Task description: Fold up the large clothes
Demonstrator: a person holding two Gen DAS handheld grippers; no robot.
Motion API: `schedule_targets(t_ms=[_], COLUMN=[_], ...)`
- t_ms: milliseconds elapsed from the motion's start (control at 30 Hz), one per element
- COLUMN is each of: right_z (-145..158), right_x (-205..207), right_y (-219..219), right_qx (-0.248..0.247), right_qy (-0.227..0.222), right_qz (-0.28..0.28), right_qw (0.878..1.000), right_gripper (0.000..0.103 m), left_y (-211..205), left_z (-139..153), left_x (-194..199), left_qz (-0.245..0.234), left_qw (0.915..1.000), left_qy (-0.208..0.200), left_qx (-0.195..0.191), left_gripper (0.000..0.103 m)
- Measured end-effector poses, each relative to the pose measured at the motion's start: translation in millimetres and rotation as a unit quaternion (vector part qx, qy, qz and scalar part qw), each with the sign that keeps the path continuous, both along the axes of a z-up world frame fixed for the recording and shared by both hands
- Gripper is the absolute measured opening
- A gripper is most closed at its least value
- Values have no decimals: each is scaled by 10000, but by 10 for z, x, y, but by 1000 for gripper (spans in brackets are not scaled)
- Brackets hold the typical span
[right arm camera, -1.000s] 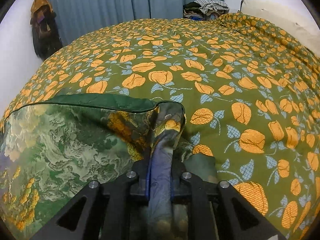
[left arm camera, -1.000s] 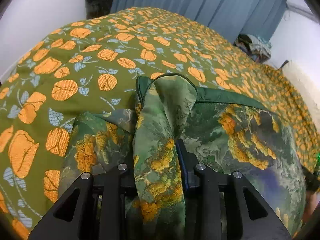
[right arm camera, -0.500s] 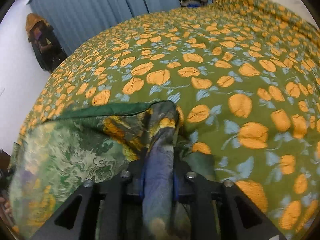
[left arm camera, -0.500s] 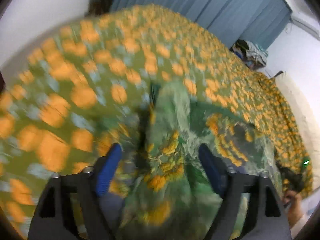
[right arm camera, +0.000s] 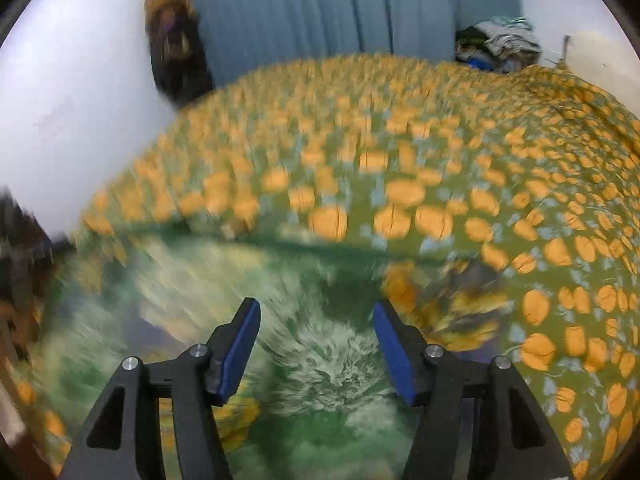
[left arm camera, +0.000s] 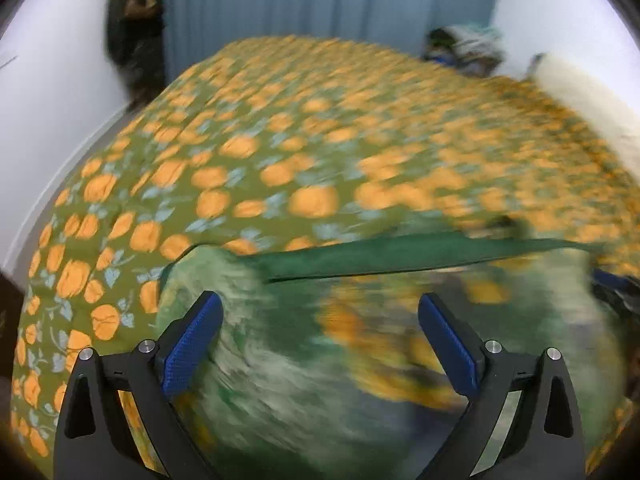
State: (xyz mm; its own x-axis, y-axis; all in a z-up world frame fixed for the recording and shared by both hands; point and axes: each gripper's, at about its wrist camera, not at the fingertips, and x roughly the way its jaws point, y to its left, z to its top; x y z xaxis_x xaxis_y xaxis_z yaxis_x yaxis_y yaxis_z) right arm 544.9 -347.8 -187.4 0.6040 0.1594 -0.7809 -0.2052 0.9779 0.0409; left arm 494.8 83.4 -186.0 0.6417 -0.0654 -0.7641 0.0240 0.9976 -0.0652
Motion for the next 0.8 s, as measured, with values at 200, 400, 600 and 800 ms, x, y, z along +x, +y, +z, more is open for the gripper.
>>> schedule_targets(t_ms=[200,400,600,800], right_z=[-335,-447,-454,-458], right_x=[-10,20,31,35], right_y=[-385,-377,-430,-426], right_qx=[394,506,729,725], right_qy=[-307,-469,-410,-402], right_qz=[-349,-422,-409,-413], right_qw=[9981,9967,9957,9957], right_gripper=[60,60,60,60], left_y=[707,618,588,572], left_z=[-550,-595,-600,-597], left_x=[95,79,99,93], left_qz=[838,840,850,867], left_qw=[9909,9939,9941,9943], left_qy=[398,256,249,191], left_qx=[-977,-675,-631,-598], left_gripper=[96,98,100,100])
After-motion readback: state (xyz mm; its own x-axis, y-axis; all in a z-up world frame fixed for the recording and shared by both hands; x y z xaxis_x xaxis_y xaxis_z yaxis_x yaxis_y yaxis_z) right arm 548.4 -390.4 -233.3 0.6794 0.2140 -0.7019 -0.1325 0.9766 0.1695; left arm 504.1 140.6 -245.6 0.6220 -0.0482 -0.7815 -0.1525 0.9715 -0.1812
